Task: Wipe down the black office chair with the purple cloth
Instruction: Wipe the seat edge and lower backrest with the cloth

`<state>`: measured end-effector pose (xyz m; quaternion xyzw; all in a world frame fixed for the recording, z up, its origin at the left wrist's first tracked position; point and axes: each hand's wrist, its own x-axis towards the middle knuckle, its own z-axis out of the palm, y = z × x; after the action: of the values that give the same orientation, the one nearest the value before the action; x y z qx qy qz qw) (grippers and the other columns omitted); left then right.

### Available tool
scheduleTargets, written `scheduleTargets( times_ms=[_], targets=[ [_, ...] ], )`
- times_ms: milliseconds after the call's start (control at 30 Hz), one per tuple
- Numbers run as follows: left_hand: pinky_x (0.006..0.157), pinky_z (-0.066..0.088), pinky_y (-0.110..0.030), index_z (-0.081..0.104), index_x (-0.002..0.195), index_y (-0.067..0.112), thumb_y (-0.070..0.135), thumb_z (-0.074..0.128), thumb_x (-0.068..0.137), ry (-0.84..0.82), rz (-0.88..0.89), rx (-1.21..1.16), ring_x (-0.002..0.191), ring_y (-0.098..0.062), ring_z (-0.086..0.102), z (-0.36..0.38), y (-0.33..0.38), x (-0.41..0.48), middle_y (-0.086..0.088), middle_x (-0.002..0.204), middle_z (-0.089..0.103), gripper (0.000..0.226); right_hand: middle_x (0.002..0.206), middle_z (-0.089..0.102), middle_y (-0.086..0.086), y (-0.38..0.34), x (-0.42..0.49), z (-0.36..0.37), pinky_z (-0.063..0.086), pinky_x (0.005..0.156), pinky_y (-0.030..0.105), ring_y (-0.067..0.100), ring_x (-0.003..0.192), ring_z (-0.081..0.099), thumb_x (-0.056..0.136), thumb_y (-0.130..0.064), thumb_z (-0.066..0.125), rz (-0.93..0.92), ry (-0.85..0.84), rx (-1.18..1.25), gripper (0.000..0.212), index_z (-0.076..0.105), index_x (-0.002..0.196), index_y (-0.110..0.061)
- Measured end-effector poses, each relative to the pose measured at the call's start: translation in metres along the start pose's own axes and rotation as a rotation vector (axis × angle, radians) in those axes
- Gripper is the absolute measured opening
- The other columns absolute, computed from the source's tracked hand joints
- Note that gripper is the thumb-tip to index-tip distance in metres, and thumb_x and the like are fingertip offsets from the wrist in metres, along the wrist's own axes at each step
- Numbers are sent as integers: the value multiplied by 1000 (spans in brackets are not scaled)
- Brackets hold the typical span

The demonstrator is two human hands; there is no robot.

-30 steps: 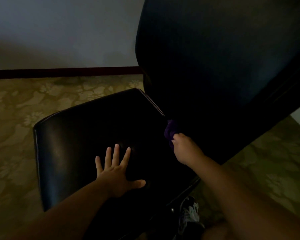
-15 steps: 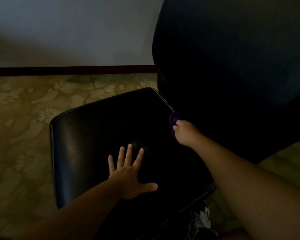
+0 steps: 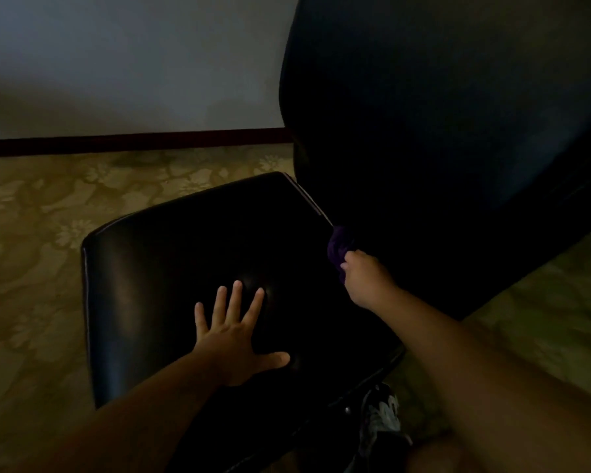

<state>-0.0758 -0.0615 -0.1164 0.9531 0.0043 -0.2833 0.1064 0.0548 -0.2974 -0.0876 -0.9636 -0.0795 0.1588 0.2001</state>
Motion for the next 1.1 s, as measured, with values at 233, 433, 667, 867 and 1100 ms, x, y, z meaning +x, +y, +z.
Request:
scheduleTargets(
  times_ms=[233, 433, 667, 867, 1100],
  targets=[
    [109, -20, -58, -25, 149, 39, 96, 37, 62, 109, -9, 47, 136, -23, -39, 3, 3, -10, 1, 147, -43, 122, 126, 50, 6, 27, -99, 10, 35, 92, 24, 22, 118, 47, 100, -12, 42, -34, 26, -162, 23, 56, 118, -9],
    [111, -14, -61, -19, 152, 38, 93, 42, 65, 152, -43, 27, 144, -26, -29, 5, 7, -16, -2, 157, -32, 120, 103, 55, 6, 43, -146, 8, 33, 74, 23, 28, 110, 56, 101, -13, 39, 223, 101, 99, 20, 58, 100, -7],
    [119, -1, -51, 1, 155, 41, 80, 12, 81, 181, 249, 140, 149, -22, -15, 0, 15, -40, 1, 161, -22, 85, 124, 60, 9, 53, -149, -2, 46, 75, 30, 23, 98, 59, 100, -11, 42, 396, 357, 673, 36, 55, 132, -21],
    [120, 0, -52, -3, 154, 44, 55, 18, 102, 123, 297, 260, 149, -22, -18, 19, 40, -47, 3, 161, -21, 57, 136, 43, 4, 57, -157, 11, 43, 70, 16, 19, 98, 54, 97, -3, 43, 226, 424, 559, 50, 49, 141, -26],
    [118, 2, -59, -5, 154, 43, 45, 26, 105, 69, 196, 277, 149, -27, -18, 13, 66, -41, 1, 161, -22, 58, 115, 59, 10, 51, -148, 23, 51, 72, 34, 23, 92, 59, 94, -17, 57, 257, 261, 507, 32, 48, 124, -18]
  ],
)
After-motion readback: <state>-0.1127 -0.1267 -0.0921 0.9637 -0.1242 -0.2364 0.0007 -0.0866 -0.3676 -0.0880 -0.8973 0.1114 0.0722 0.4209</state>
